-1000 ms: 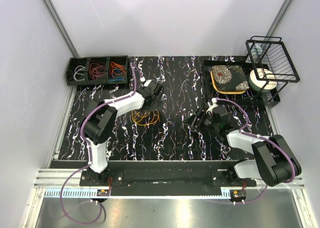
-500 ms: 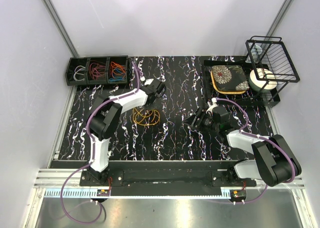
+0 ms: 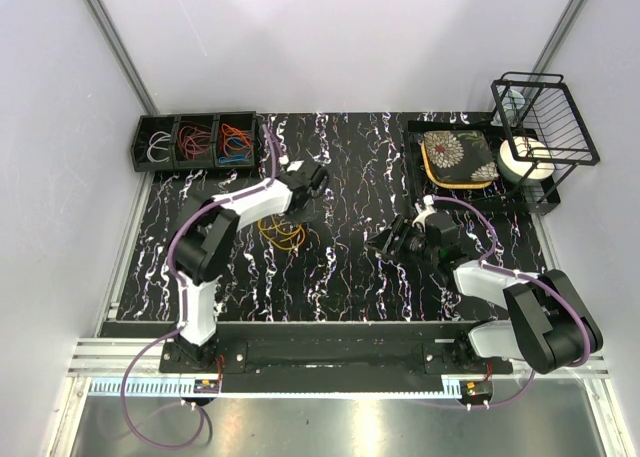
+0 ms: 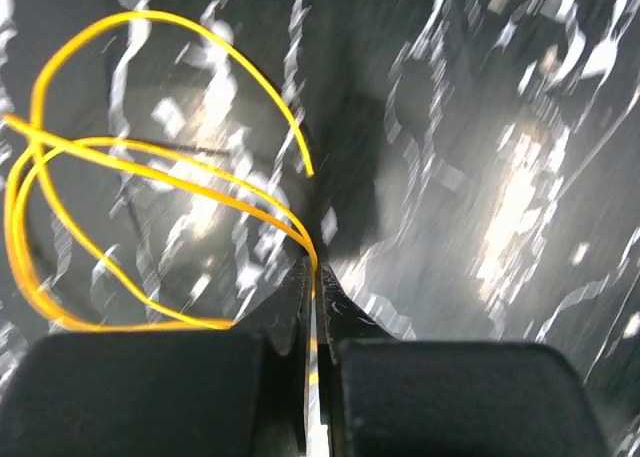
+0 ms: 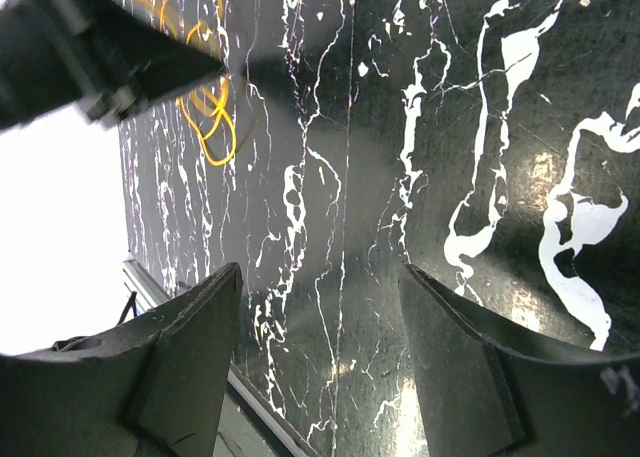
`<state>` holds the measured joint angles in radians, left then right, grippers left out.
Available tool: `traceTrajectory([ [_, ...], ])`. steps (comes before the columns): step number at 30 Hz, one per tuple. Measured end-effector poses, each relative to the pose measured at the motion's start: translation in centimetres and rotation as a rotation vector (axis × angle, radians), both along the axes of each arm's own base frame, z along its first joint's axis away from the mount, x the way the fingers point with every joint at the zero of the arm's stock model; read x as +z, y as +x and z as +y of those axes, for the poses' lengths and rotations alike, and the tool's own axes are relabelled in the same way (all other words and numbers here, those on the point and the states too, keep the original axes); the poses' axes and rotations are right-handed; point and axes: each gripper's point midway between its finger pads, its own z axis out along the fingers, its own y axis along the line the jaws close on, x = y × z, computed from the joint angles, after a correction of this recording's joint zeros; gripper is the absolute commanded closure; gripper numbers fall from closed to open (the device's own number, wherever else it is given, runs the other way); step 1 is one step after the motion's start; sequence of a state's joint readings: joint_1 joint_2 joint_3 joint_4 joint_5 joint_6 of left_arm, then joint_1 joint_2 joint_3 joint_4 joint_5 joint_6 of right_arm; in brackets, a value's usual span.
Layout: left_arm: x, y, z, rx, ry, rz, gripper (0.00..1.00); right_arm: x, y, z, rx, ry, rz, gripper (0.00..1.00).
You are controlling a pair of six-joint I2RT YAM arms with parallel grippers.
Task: Untangle the cables
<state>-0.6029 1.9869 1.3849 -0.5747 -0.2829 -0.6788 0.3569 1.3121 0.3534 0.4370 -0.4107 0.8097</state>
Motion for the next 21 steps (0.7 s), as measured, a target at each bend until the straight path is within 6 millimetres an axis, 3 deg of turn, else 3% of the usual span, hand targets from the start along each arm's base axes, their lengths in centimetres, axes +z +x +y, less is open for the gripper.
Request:
traceTrajectory([
  [3,1.8,-1.5,1.0,-0.024,0.002,-0.003,1.00,0.2,0.1,0.0,0.000,0.003,-0.008,0.30],
  [6,5.4,-1.6,1.5,-0.041,-0.027,-0.060,1.00,0.3,0.2,0.1,0.000,0.006,-0.014,0.29],
  [11,11.1,-1.1,3.7,-0.028,-0.067,-0.158,1.00,0.8,0.1,0.0,0.000,0.013,-0.036,0.29],
  [21,17.8,1.6,10.1,0.062,-0.015,-0.223,1.00,1.1,-0.3,-0.2,-0.002,0.022,-0.057,0.29],
])
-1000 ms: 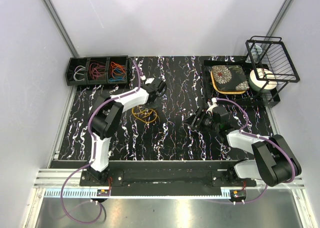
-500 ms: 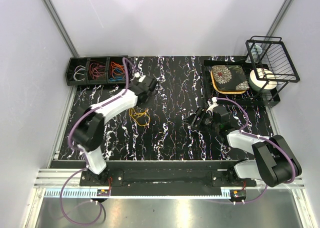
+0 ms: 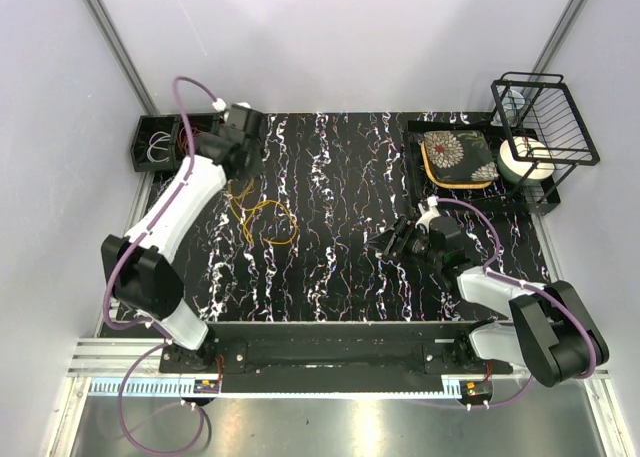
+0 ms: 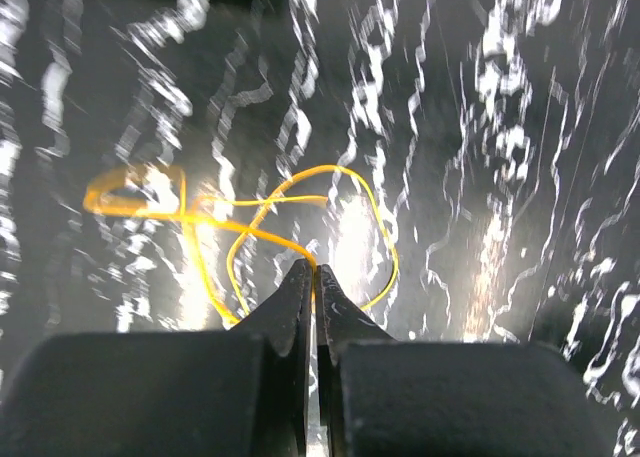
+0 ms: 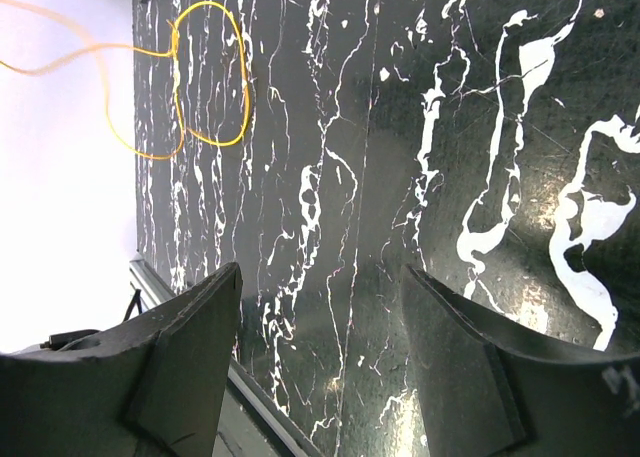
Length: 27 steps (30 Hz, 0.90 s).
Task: Untangle the cables
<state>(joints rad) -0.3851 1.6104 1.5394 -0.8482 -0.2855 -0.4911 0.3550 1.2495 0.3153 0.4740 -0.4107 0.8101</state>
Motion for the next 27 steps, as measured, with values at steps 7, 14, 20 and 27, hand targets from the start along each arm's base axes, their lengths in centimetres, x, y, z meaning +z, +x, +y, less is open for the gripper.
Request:
traceTrajectory([
  [7,7.2,2.2,4.5,0.085,0.018,-0.122,1.00,0.1,-0.1,-0.1,-0.002,0.002,-0.005,0.29],
  [14,15.9,4.8,8.8,0.177,0.038,-0.303,1.00,0.2,0.0,-0.1,-0.003,0.005,-0.010,0.29],
  [20,22.0,6.3,11.8,0.248,0.094,-0.465,1.00,0.1,0.0,-0.1,0.000,0.005,-0.008,0.29],
  [27,25.9,7.9,15.7,0.336,0.169,-0.617,1.00,-1.1,-0.3,0.0,0.015,-0.003,0.039,0.29],
])
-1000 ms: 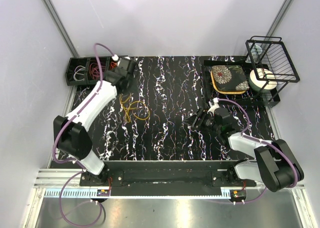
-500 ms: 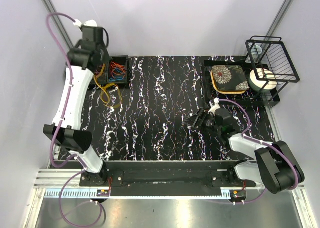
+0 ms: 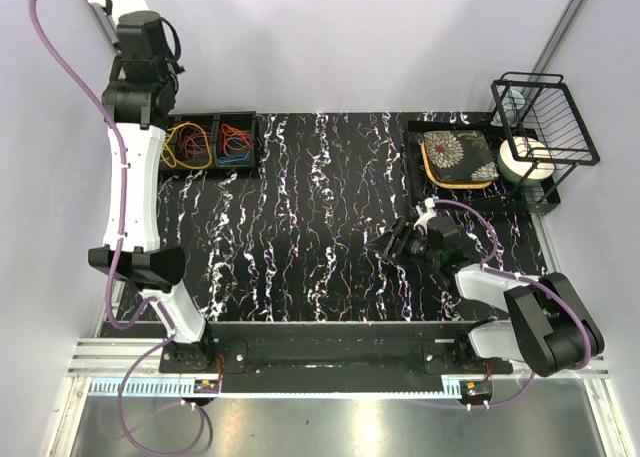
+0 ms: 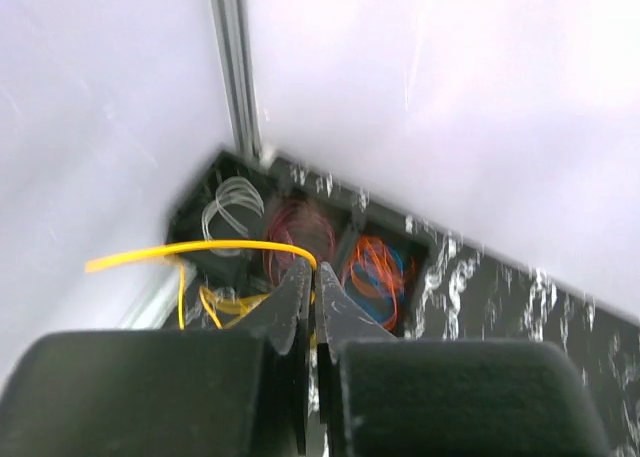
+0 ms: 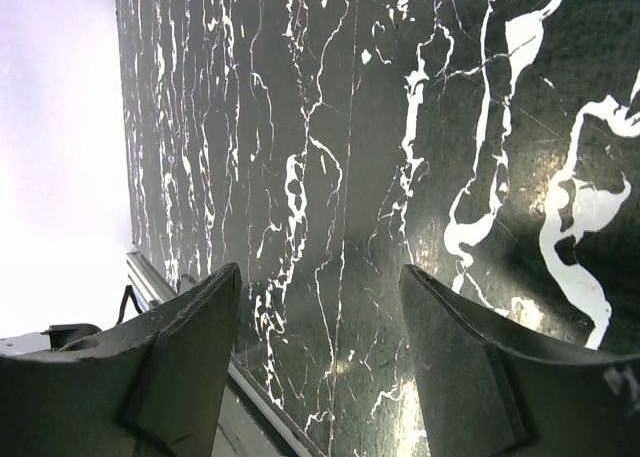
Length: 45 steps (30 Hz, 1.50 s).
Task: Untangle the cables
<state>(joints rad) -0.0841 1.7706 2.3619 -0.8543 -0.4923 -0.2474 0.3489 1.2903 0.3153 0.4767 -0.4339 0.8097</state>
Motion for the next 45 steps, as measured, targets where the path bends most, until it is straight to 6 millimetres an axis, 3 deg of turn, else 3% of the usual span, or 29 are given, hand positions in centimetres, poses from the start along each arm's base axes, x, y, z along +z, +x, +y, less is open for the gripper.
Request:
traceTrajectory([
  [7,3.1,3.5,1.6,0.026,0.018,-0.173,1.00,0.2,0.6,0.2,0.000,0.000,0.004,0.30],
  [18,2.0,8.6,1.8,0.028,0.046,-0.272,1.00,0.0,0.7,0.2,-0.006,-0.003,0.012,0.30],
  [22,1.7,11.6,2.4,0.043,0.079,-0.330,1.00,0.0,0.8,0.2,-0.006,-0.003,0.011,0.30],
  [26,-2.3,14.8,3.1,0.059,0.109,-0.285,1.00,0.0,0.8,0.1,-0.008,-0.003,0.010,0.30],
  [28,-5.6,15.8,3.4,0.067,0.118,-0.230,1.00,0.1,0.9,0.1,-0.010,-0.003,0.010,0.30],
  [31,-10.4,16.6,4.0,0.078,0.110,-0.138,1.00,0.0,1.0,0.0,-0.014,-0.003,0.011,0.30],
  [35,-14.5,16.9,6.0,0.107,0.055,-0.066,1.00,0.0,1.0,-0.1,-0.014,-0.003,0.012,0.30],
  [41,-15.9,16.1,10.5,0.168,-0.012,-0.053,1.00,0.0,1.0,-0.1,-0.014,-0.003,0.012,0.30],
  [45,-16.0,16.3,10.7,0.146,-0.034,-0.055,1.00,0.0,1.0,-0.1,-0.014,-0.003,0.012,0.30],
])
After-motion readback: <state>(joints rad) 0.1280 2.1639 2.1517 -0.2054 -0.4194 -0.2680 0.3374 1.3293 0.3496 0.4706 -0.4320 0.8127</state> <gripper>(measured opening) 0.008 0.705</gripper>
